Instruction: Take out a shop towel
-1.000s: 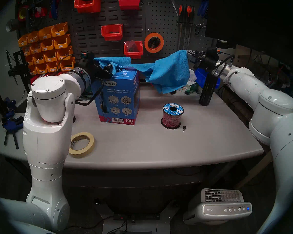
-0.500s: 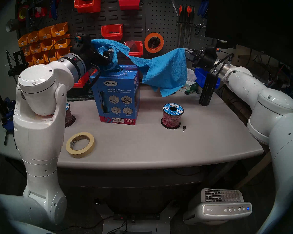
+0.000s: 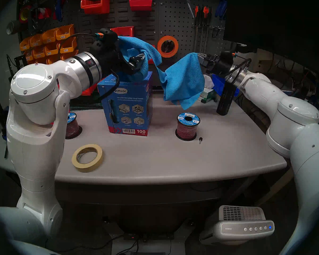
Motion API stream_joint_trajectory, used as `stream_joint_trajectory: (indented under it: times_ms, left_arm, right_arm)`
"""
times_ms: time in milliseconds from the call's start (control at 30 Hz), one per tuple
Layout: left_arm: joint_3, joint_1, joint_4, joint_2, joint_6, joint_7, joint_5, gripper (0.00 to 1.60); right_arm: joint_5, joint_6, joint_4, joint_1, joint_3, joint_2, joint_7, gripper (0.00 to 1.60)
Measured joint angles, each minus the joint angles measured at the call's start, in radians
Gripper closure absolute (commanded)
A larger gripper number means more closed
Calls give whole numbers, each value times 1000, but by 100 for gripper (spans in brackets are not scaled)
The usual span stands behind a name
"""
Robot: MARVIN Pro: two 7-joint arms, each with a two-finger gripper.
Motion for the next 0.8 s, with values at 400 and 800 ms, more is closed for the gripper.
stream_joint_trajectory:
  times_ms: [400,800]
  left_arm:
    - [-34,-16,-29,137,-1,-173,-16,0]
    - [-46,-68,15,226,-25,-298,-27,0]
  right_arm:
    - [4,15,23,-6,15,-12,16,160]
    - [16,30,29,-14,38,-30,33,160]
